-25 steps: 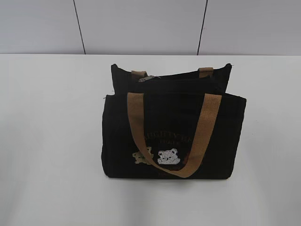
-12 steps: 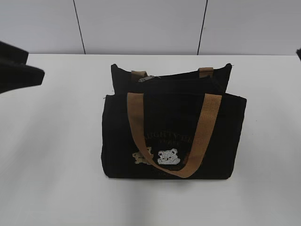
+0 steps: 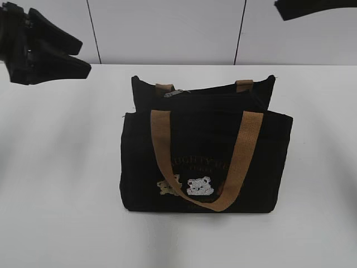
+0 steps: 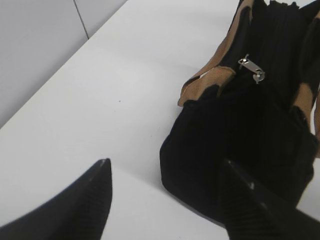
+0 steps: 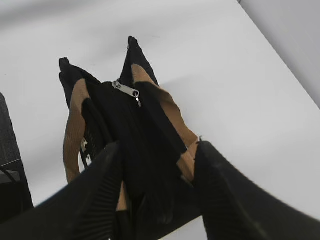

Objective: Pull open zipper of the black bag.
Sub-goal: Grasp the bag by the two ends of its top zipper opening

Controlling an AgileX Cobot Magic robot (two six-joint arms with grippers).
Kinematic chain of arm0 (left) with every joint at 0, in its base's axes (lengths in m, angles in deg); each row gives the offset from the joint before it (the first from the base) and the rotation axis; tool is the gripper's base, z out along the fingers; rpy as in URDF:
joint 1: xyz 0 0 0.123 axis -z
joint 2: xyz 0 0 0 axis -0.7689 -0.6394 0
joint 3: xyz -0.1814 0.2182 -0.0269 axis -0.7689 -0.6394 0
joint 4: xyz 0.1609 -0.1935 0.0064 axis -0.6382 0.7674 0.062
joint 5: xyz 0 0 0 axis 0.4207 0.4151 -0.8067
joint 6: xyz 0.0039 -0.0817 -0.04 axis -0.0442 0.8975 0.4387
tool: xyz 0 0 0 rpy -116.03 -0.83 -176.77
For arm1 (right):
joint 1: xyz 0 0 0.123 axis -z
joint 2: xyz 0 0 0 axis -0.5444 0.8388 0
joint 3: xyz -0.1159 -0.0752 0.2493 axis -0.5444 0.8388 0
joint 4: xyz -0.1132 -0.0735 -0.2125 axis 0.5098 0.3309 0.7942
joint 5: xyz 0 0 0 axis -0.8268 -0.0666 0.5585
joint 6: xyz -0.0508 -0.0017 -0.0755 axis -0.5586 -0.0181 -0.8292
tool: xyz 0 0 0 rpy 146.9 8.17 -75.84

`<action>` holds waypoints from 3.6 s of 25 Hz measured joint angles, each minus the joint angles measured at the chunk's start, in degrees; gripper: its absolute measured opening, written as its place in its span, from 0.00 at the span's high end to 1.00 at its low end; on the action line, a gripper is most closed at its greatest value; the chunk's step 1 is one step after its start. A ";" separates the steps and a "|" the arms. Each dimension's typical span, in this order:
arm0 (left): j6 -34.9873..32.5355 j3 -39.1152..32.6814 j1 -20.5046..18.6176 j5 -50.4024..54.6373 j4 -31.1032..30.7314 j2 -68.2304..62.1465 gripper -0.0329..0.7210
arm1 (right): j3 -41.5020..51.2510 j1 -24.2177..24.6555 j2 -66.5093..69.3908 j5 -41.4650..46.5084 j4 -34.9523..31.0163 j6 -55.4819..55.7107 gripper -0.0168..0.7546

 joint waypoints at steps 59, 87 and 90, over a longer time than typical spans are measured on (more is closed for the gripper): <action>-11.00 16.94 9.41 10.91 0.42 -25.41 0.89 | -9.40 -14.40 25.54 -3.31 -3.39 -18.51 0.52; -11.10 16.94 9.41 11.30 0.22 -25.47 0.89 | -9.71 -17.47 31.09 -3.41 -0.37 -27.03 0.70; -11.10 16.94 9.41 11.30 0.16 -25.47 0.89 | -9.82 -17.58 31.09 -3.35 0.99 -24.20 0.71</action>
